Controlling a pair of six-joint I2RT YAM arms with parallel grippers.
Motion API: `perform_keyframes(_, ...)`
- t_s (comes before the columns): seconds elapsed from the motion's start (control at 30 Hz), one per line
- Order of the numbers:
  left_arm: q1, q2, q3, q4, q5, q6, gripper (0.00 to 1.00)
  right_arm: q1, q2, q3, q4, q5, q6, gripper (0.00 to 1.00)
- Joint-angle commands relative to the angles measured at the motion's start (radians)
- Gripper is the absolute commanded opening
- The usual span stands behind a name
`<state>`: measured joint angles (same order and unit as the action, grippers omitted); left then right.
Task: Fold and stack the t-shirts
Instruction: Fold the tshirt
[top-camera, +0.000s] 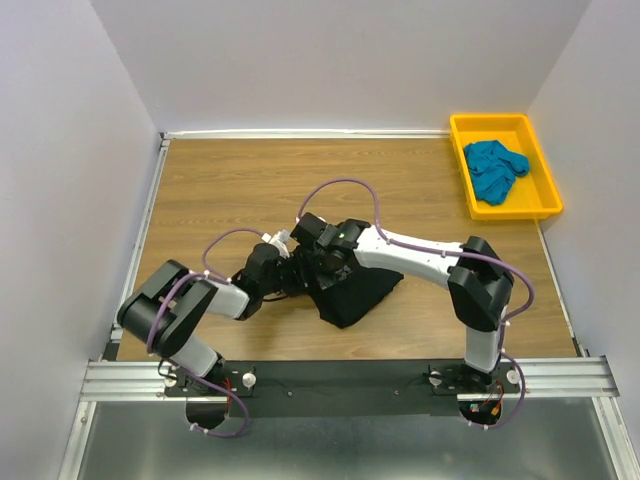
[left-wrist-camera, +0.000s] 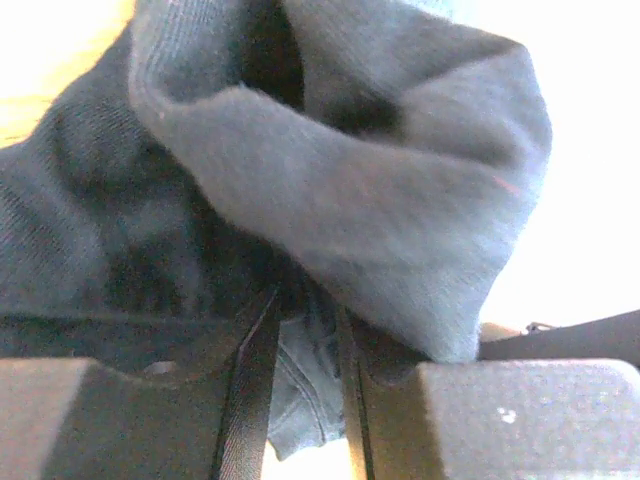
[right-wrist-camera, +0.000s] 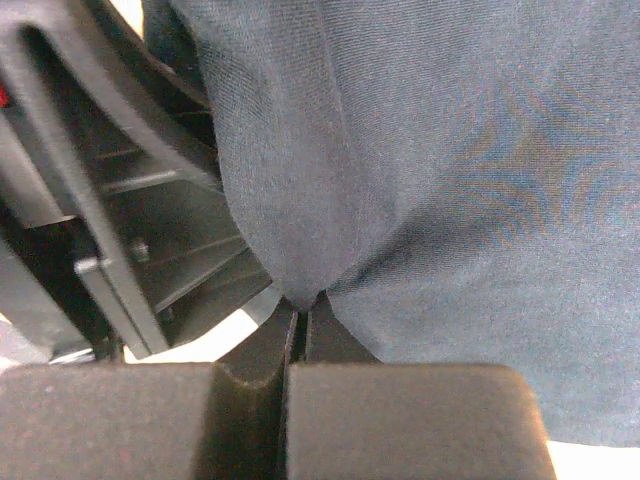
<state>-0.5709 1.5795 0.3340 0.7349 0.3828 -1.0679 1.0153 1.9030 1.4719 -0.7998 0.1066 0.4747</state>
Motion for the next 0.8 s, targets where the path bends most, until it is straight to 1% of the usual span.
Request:
perform_keyframes(0.0,-0.004,-0.139,0.020,-0.093,-0.084,0.022,0.40,0.012,-0.053,-0.021,0.042,-0.028,0.027,0.01)
perform_keyframes(0.1,-0.003,-0.205,0.031,-0.202,-0.125,0.025,0.40,0.012,-0.062,-0.015,0.047,-0.028,0.028,0.01)
perform_keyframes(0.13,-0.003,-0.249,0.039,-0.271,-0.139,0.025,0.40,0.012,-0.064,-0.009,0.051,-0.030,0.030,0.01)
perform_keyframes(0.2,-0.003,-0.295,0.046,-0.345,-0.185,0.022,0.41,0.012,-0.061,-0.001,0.050,-0.038,0.035,0.00)
perform_keyframes(0.23,-0.003,-0.347,0.049,-0.383,-0.202,0.020,0.41,0.012,-0.061,0.007,0.051,-0.044,0.035,0.00)
perform_keyframes(0.27,-0.004,-0.372,0.050,-0.461,-0.219,0.019,0.41,0.012,-0.059,0.008,0.056,-0.053,0.036,0.00)
perform_keyframes(0.33,-0.003,-0.447,0.048,-0.543,-0.271,0.002,0.41,0.012,-0.059,0.008,0.065,-0.067,0.033,0.01)
perform_keyframes(0.37,-0.003,-0.473,0.043,-0.619,-0.289,-0.012,0.41,0.012,-0.056,0.005,0.076,-0.080,0.035,0.01)
perform_keyframes(0.43,-0.001,-0.553,0.017,-0.708,-0.340,-0.052,0.41,0.012,-0.053,-0.002,0.089,-0.100,0.031,0.00)
perform_keyframes(0.47,0.000,-0.581,0.007,-0.730,-0.355,-0.064,0.41,0.012,-0.053,-0.005,0.094,-0.102,0.028,0.01)
perform_keyframes(0.5,0.002,-0.608,-0.003,-0.758,-0.375,-0.081,0.41,0.012,-0.050,-0.008,0.102,-0.146,0.027,0.01)
perform_keyframes(0.53,0.005,-0.657,-0.022,-0.775,-0.409,-0.093,0.43,0.012,-0.048,-0.012,0.111,-0.171,0.012,0.01)
perform_keyframes(0.6,0.008,-0.723,-0.036,-0.816,-0.432,-0.124,0.47,0.012,-0.041,-0.021,0.126,-0.223,0.004,0.01)
perform_keyframes(0.63,0.011,-0.740,-0.049,-0.821,-0.436,-0.130,0.51,0.014,-0.038,-0.024,0.131,-0.235,0.002,0.02)
perform_keyframes(0.7,0.012,-0.766,-0.061,-0.828,-0.446,-0.141,0.55,0.014,-0.033,-0.033,0.143,-0.269,-0.004,0.02)
perform_keyframes(0.77,0.019,-0.780,-0.075,-0.836,-0.447,-0.152,0.59,0.014,-0.022,-0.039,0.154,-0.301,-0.016,0.07)
